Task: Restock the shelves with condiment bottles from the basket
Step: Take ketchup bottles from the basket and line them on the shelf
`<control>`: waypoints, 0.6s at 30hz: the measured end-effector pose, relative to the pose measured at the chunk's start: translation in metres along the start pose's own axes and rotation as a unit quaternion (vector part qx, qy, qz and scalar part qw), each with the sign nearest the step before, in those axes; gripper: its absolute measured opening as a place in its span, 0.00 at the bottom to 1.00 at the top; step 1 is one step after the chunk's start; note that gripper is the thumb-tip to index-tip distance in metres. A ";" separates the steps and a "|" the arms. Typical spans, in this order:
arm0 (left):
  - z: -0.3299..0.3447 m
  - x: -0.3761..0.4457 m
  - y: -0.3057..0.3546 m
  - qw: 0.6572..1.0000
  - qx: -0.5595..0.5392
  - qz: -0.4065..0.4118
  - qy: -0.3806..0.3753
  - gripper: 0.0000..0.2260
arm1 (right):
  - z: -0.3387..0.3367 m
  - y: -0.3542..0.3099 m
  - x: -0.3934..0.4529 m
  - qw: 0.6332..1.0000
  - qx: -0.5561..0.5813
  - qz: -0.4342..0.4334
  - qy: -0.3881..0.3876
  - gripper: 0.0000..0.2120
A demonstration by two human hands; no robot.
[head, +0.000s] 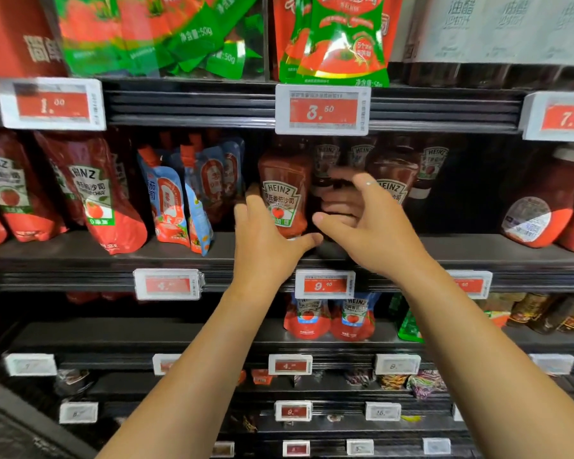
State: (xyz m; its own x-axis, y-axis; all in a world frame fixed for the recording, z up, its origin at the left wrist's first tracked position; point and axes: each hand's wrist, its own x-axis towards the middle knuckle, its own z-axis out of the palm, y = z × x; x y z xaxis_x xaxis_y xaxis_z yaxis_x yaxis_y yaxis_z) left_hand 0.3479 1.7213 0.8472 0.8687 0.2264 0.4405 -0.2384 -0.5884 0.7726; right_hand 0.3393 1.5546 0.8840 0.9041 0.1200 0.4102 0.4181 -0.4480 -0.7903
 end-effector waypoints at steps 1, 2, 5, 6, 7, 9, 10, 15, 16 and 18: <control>-0.001 -0.009 0.001 0.999 0.001 0.032 0.043 0.34 | -0.007 0.006 -0.008 1.000 0.005 -0.001 0.028 0.21; -0.002 -0.018 0.002 0.993 -0.012 0.075 0.086 0.32 | -0.016 0.013 -0.015 0.997 0.005 -0.002 0.071 0.15; 0.008 -0.042 0.010 0.973 -0.065 0.196 0.106 0.19 | -0.042 0.035 -0.026 0.971 0.024 0.027 0.234 0.06; 0.015 -0.047 0.015 0.973 -0.077 0.207 0.064 0.17 | -0.050 0.041 -0.026 0.958 0.045 0.045 0.280 0.07; 0.023 -0.050 0.021 0.975 -0.086 0.203 0.011 0.18 | -0.057 0.047 -0.025 0.947 0.070 0.065 0.308 0.09; 0.040 -0.051 0.033 0.976 -0.083 0.181 -0.083 0.23 | -0.065 0.055 -0.018 0.948 0.098 0.102 0.284 0.17; 0.047 -0.049 0.038 0.977 -0.078 0.166 -0.109 0.26 | -0.067 0.057 -0.014 0.960 0.098 0.114 0.236 0.23; 0.068 -0.027 0.052 0.981 -0.028 0.119 -0.154 0.22 | -0.054 0.060 -0.001 0.990 0.037 0.101 0.093 0.30; 0.070 -0.026 0.052 0.980 -0.019 0.118 -0.160 0.22 | -0.052 0.059 0.000 0.989 0.027 0.098 0.104 0.30; 0.069 -0.026 0.050 0.979 -0.028 0.114 -0.165 0.22 | -0.050 0.058 0.002 0.988 0.016 0.098 0.115 0.28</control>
State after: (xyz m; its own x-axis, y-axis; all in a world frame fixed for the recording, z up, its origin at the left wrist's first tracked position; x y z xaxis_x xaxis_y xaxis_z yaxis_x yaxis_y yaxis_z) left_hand 0.3430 1.6323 0.8429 0.8814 -0.1744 0.4391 -0.4572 -0.5488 0.6998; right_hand 0.3607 1.4847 0.8620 0.9253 -0.1737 0.3371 0.2423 -0.4131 -0.8779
